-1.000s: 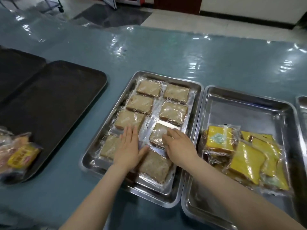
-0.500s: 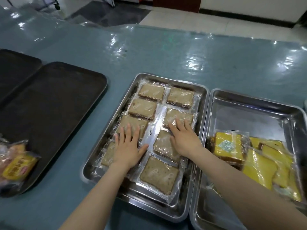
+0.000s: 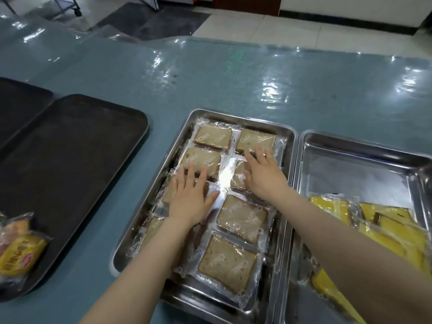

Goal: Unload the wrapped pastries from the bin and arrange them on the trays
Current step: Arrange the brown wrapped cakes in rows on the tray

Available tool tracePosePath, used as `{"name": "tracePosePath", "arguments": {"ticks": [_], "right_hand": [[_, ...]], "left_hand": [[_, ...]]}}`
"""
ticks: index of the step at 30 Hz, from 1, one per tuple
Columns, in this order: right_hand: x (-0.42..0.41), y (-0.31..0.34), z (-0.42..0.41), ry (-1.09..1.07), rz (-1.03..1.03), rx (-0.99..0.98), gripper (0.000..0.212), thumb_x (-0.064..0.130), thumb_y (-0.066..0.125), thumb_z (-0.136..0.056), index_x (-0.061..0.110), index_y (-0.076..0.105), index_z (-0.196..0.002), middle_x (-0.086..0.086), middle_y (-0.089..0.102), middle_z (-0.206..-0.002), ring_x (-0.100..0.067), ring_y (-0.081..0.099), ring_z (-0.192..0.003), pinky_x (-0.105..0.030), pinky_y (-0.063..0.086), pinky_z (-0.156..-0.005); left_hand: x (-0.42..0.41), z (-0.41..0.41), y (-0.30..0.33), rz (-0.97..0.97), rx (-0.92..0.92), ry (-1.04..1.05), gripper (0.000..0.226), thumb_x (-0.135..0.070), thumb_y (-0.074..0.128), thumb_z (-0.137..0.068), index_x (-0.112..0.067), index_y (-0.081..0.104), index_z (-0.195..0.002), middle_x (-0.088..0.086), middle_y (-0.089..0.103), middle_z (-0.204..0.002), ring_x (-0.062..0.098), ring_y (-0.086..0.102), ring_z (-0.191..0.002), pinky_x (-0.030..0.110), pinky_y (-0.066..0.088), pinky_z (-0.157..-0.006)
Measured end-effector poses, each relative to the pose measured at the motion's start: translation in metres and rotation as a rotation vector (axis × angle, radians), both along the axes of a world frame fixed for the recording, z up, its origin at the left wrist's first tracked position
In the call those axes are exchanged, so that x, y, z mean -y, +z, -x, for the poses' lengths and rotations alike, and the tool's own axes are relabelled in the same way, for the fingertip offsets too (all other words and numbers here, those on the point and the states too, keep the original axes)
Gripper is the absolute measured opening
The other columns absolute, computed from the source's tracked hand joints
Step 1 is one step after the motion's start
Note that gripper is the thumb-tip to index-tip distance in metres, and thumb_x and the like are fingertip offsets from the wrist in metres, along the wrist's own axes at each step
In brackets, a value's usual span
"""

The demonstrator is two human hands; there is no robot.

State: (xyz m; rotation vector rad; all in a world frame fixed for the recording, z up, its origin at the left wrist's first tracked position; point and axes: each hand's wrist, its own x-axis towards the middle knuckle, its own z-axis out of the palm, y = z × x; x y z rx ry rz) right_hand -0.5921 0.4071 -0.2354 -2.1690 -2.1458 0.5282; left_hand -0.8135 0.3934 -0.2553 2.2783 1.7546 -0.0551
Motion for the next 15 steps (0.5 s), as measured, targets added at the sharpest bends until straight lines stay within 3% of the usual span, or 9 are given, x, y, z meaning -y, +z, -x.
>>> {"name": "tracePosePath", "arguments": {"ticks": [3, 7, 15], "right_hand": [[-0.016, -0.003, -0.004, -0.017, 0.037, -0.002, 0.059, 0.041, 0.028, -0.099, 0.026, 0.006, -0.152, -0.007, -0.006, -0.159, -0.032, -0.009, -0.144, -0.05, 0.008, -0.117], [-0.018, -0.012, -0.007, -0.043, 0.096, 0.039, 0.061, 0.045, 0.028, -0.098, 0.023, 0.006, -0.151, -0.006, -0.006, -0.159, -0.031, -0.006, -0.145, -0.049, 0.008, -0.117], [-0.007, -0.012, -0.004, -0.044, 0.076, 0.032, 0.068, 0.047, 0.033, -0.097, 0.023, 0.0, -0.152, -0.007, -0.01, -0.159, -0.03, -0.014, -0.143, -0.047, -0.001, -0.115]], "left_hand": [[-0.021, -0.014, 0.0, 0.023, -0.037, -0.036, 0.074, -0.076, 0.001, -0.08, -0.041, -0.023, -0.14, 0.004, -0.027, -0.152, 0.032, -0.027, -0.138, 0.043, -0.017, -0.108], [-0.03, -0.02, -0.006, 0.08, -0.099, -0.044, 0.079, -0.077, 0.001, -0.079, -0.038, -0.015, -0.146, -0.003, -0.024, -0.149, 0.034, -0.025, -0.138, 0.053, -0.018, -0.108], [-0.023, -0.008, -0.01, 0.085, -0.064, -0.089, 0.073, -0.075, 0.01, -0.084, -0.043, -0.016, -0.144, -0.008, -0.025, -0.149, 0.028, -0.027, -0.137, 0.055, -0.024, -0.103]]}}
